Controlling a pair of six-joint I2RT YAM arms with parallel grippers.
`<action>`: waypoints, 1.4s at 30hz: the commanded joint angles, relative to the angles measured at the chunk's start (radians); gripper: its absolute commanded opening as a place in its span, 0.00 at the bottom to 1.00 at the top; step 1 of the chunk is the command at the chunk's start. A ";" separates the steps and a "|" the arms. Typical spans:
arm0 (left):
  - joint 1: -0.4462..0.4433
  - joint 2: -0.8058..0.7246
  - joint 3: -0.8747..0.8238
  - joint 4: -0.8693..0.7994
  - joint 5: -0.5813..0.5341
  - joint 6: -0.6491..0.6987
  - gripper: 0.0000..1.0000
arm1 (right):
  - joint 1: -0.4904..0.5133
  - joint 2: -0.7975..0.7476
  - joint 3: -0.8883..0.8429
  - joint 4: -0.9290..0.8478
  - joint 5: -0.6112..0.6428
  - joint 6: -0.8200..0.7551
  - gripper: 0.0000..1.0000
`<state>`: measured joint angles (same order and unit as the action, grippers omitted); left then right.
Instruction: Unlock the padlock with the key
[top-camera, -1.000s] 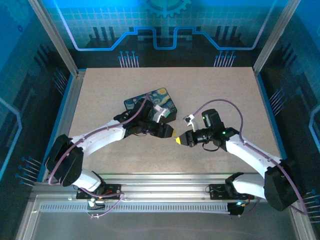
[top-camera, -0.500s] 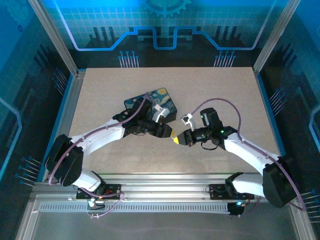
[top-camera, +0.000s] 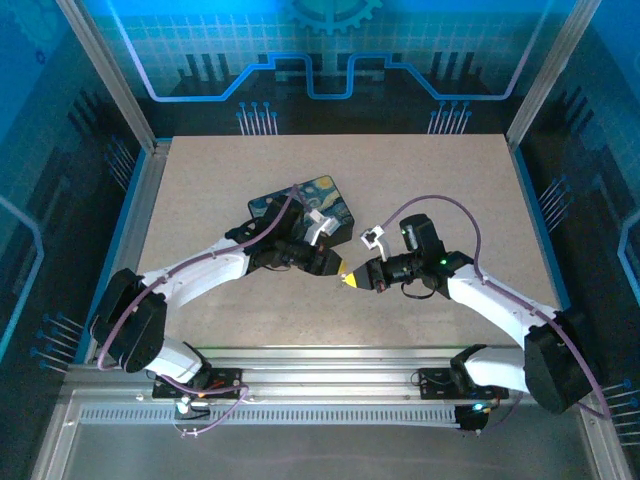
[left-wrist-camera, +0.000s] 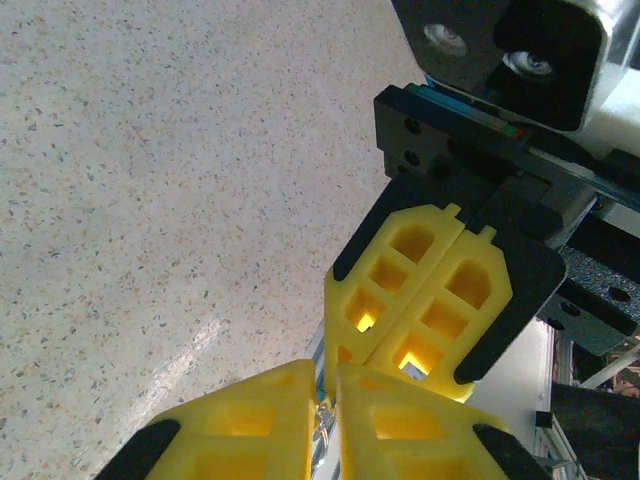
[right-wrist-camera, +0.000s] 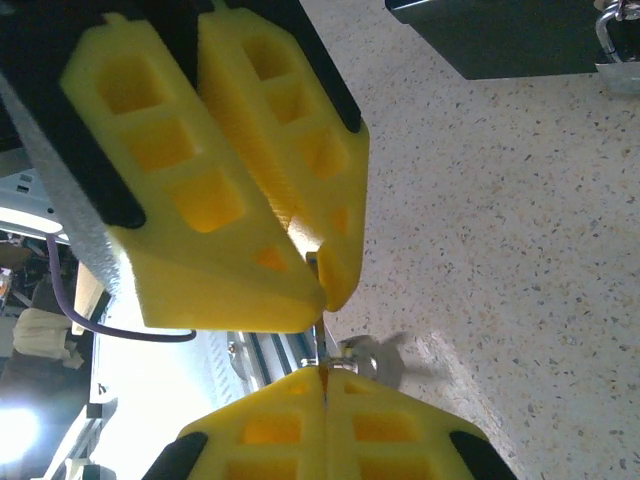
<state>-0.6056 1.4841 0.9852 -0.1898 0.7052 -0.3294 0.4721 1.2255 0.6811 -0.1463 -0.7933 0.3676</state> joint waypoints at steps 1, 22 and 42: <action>0.004 -0.015 -0.006 -0.006 0.042 0.022 0.14 | 0.011 0.010 0.034 0.022 -0.016 -0.012 0.00; 0.026 -0.033 -0.074 0.189 -0.034 -0.151 0.00 | -0.076 -0.055 -0.042 0.119 -0.017 0.062 0.40; 0.043 -0.041 -0.083 0.380 -0.257 -0.415 0.00 | -0.129 -0.006 -0.132 0.622 0.097 0.361 0.54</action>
<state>-0.5678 1.4776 0.9222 0.1398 0.4889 -0.7021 0.3531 1.1721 0.5362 0.3561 -0.6857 0.6804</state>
